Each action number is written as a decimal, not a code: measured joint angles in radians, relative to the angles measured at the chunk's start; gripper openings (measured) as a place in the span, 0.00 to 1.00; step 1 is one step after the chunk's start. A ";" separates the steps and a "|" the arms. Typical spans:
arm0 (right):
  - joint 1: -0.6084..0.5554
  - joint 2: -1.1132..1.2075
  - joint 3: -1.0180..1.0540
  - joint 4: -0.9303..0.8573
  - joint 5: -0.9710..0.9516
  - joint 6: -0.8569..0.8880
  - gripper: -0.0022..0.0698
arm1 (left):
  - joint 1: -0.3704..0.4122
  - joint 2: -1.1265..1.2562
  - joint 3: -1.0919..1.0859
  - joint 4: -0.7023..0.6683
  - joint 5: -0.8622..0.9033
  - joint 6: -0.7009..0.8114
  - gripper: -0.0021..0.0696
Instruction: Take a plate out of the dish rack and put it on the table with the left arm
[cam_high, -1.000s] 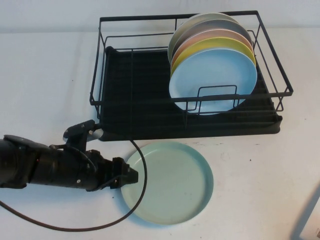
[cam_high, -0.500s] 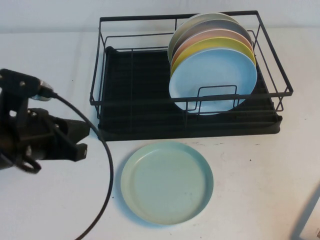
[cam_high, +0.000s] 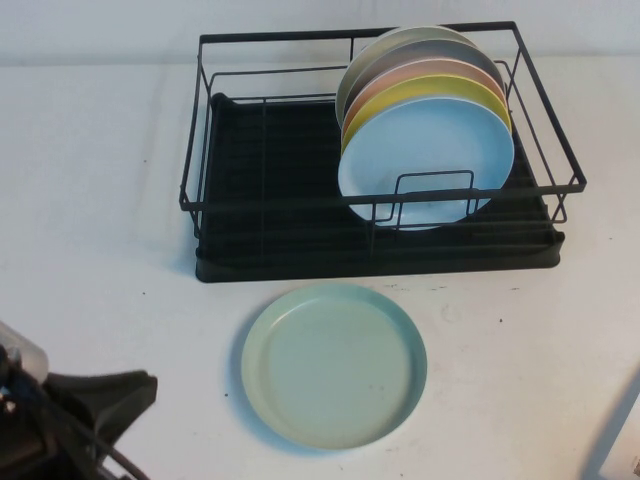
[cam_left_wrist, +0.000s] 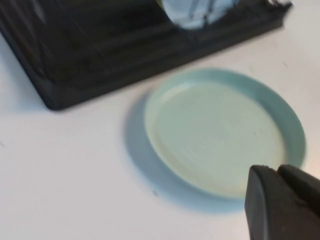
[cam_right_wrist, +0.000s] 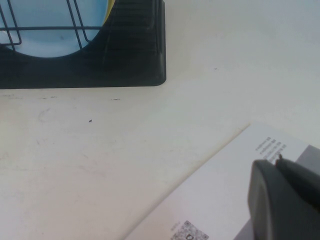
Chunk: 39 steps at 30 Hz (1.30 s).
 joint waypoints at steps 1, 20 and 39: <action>0.000 0.000 0.000 0.000 0.000 0.000 0.00 | 0.000 -0.010 0.017 0.000 0.018 0.000 0.03; 0.000 0.000 0.000 0.000 0.000 0.000 0.00 | 0.000 -0.055 0.113 -0.051 -0.255 -0.067 0.03; 0.000 0.000 0.000 0.012 0.000 0.000 0.00 | 0.001 -0.626 0.423 0.914 -0.403 -1.052 0.03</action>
